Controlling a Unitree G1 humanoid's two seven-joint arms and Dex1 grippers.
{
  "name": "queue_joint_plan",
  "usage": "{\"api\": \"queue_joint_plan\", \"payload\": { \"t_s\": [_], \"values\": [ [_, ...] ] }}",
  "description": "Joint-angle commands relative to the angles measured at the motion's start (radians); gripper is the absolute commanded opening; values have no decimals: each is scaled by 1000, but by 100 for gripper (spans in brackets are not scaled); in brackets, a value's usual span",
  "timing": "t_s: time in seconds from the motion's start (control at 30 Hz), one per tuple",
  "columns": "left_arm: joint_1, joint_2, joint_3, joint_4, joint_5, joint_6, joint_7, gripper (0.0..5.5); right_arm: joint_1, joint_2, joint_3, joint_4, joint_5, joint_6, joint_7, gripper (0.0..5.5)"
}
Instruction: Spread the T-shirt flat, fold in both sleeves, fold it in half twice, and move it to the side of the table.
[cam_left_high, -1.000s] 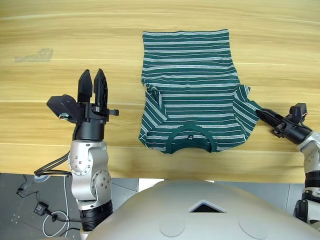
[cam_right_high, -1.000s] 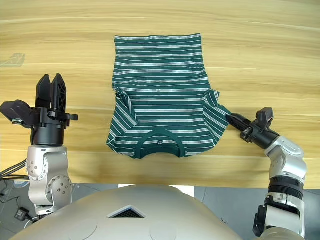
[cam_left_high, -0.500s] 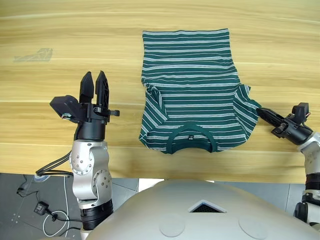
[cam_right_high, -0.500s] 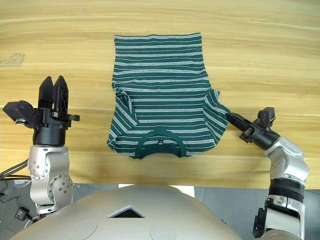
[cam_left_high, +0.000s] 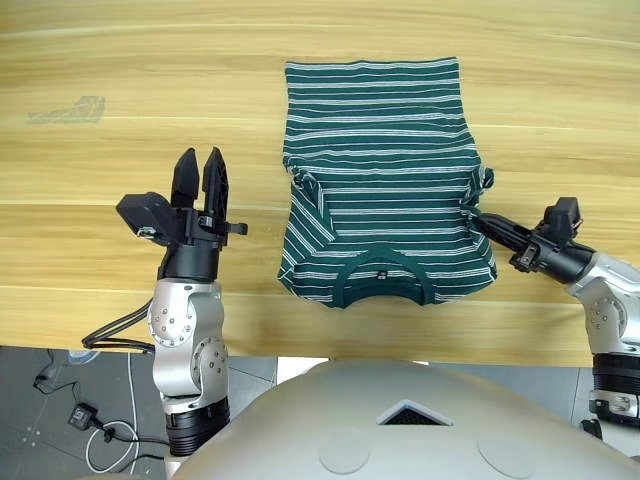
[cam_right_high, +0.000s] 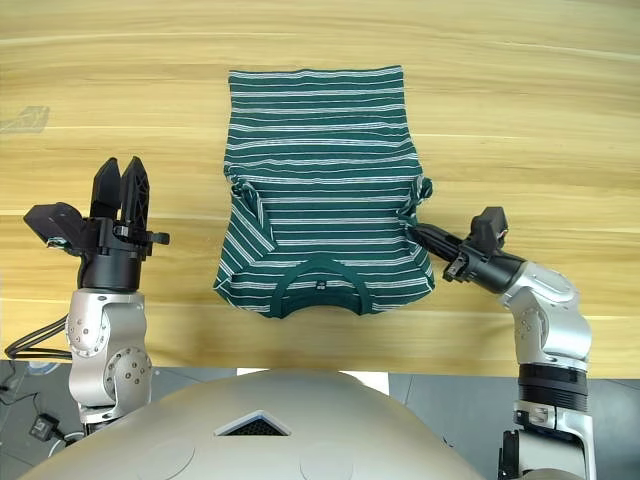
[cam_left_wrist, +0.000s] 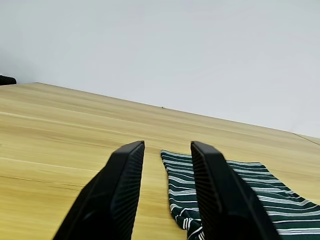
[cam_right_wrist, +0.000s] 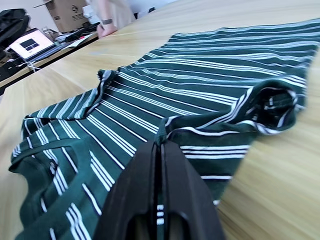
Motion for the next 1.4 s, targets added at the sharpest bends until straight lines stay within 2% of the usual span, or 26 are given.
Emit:
{"api": "queue_joint_plan", "payload": {
  "t_s": [0.03,0.23,0.4,0.67,0.87,0.97,1.07,1.13,1.23,1.3,1.4],
  "values": [
    [-9,3,-3,7,13,-1,-2,173,-1,-2,22,-76,-5,20,-26,3],
    [-13,3,-12,10,16,3,-5,173,-6,-24,139,-52,-206,-29,-129,3],
    [-8,6,-16,5,20,7,-7,173,5,-34,176,-33,-289,-71,-168,3],
    [2,7,-23,12,26,4,-9,173,80,-50,107,-164,21,60,52,153],
    [-7,23,-34,12,33,8,-22,173,107,-50,138,-171,21,60,80,257],
    [-18,66,-17,6,51,14,-43,173,84,-21,91,-155,30,17,43,306],
    [-53,228,91,29,120,-32,-121,173,-10,6,-63,-89,51,-96,-37,353],
    [-44,339,96,71,191,-117,-229,173,-43,-9,-129,-41,41,-154,-57,390],
    [-26,463,59,192,390,-306,-298,173,-113,-9,-156,150,-224,-549,-197,439],
    [-47,525,34,304,492,-442,-318,173,-111,-16,-132,205,-397,-814,-264,476],
    [-44,600,-30,375,577,-579,-371,173,-97,-95,-95,323,-697,-1172,-388,517]
  ]
}}
